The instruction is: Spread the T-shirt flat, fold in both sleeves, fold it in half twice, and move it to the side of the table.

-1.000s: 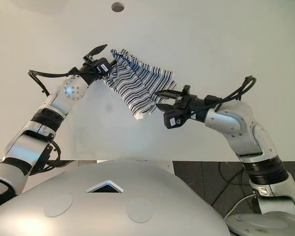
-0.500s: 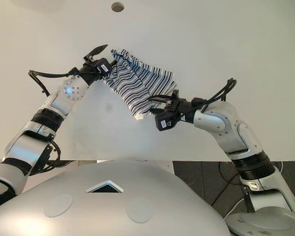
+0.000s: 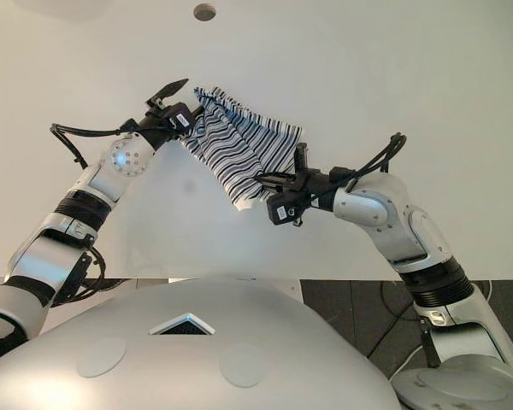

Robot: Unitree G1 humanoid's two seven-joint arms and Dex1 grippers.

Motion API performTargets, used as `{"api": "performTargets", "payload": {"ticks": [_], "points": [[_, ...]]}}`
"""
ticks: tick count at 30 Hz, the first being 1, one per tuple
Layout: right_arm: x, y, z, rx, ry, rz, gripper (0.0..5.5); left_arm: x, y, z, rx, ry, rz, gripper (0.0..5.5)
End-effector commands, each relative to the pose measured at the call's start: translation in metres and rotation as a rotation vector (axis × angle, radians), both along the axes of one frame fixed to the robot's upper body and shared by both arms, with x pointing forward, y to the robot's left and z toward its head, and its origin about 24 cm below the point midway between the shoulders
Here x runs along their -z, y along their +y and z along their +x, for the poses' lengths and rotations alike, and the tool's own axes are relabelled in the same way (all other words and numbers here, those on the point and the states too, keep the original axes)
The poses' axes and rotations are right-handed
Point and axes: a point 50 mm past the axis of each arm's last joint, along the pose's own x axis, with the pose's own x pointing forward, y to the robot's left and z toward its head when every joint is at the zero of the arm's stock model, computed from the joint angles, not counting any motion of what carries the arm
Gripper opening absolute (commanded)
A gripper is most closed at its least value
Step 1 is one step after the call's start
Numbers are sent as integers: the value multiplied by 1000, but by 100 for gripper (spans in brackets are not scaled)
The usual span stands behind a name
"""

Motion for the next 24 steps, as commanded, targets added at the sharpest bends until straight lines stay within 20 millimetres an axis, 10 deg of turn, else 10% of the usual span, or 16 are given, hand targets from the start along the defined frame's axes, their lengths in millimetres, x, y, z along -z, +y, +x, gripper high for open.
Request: {"api": "performTargets", "payload": {"ticks": [1,24], "points": [[-11,-2,9,14,-55,26,2,42,7,-31,15,192,124,295],[-8,-69,52,291,-120,-4,2,44,9,-30,3,195,128,295]]}}
